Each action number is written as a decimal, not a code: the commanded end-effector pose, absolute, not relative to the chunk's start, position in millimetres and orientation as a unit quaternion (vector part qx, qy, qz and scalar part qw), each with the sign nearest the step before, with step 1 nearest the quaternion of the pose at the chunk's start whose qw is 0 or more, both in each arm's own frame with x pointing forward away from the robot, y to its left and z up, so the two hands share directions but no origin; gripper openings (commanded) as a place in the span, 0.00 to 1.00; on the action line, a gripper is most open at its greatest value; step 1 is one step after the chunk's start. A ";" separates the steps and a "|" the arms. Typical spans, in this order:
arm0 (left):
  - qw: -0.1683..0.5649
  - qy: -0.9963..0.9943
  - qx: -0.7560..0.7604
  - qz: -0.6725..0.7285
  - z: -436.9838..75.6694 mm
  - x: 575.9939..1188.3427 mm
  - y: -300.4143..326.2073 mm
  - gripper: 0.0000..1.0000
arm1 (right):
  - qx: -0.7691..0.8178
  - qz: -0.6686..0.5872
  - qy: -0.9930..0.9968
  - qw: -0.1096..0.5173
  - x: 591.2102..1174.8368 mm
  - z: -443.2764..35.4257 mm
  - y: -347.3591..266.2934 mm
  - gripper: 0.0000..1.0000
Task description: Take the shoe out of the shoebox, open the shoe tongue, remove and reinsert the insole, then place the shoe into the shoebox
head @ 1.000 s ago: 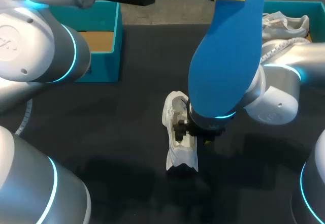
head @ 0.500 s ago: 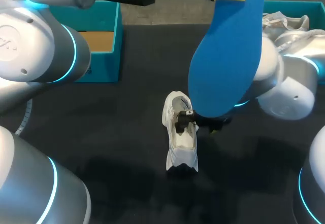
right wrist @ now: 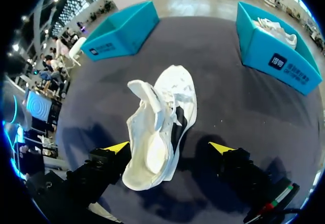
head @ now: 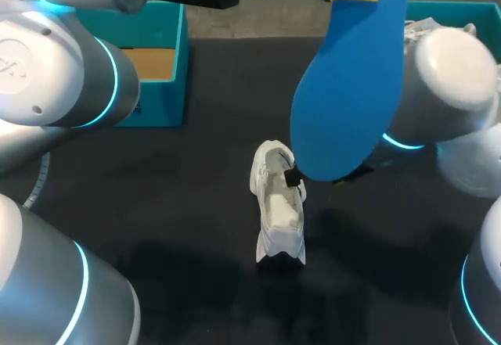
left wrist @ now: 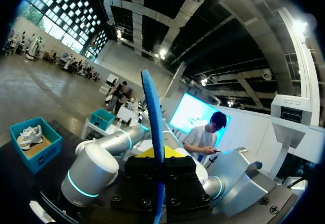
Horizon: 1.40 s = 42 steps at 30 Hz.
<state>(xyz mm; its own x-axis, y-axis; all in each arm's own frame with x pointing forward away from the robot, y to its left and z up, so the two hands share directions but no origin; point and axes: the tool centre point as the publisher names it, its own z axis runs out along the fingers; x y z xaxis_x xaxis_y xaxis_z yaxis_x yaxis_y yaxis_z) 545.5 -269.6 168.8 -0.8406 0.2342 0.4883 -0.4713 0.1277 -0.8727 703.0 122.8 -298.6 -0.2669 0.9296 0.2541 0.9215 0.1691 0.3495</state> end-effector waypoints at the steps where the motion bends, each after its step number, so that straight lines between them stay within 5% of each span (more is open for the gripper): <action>1: 0.269 -0.701 0.085 0.655 168.2 545.2 -269.8 0.00 | 0.586 0.278 0.760 -0.042 691.3 -300.0 106.0 1.00; 22: 0.269 -0.701 0.085 0.655 168.2 545.2 -269.8 0.00 | 0.580 0.286 0.762 -0.048 690.3 -298.7 103.8 1.00; 29: 0.269 -0.701 0.085 0.655 168.2 545.2 -269.8 0.00 | 0.596 0.331 0.722 -0.119 692.2 -306.1 86.6 1.00; 42: 0.269 -0.701 0.085 0.655 168.2 545.2 -269.8 0.00 | 0.602 0.381 0.688 -0.137 681.5 -265.1 88.7 1.00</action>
<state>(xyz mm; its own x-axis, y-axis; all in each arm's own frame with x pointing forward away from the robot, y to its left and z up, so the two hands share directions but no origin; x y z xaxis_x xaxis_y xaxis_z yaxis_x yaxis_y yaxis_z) 545.5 -269.6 168.8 -0.8406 0.2342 0.4883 -0.4714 0.1277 -0.8726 694.1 97.6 -272.9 -0.2397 0.7317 0.6381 0.9364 0.0008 0.3508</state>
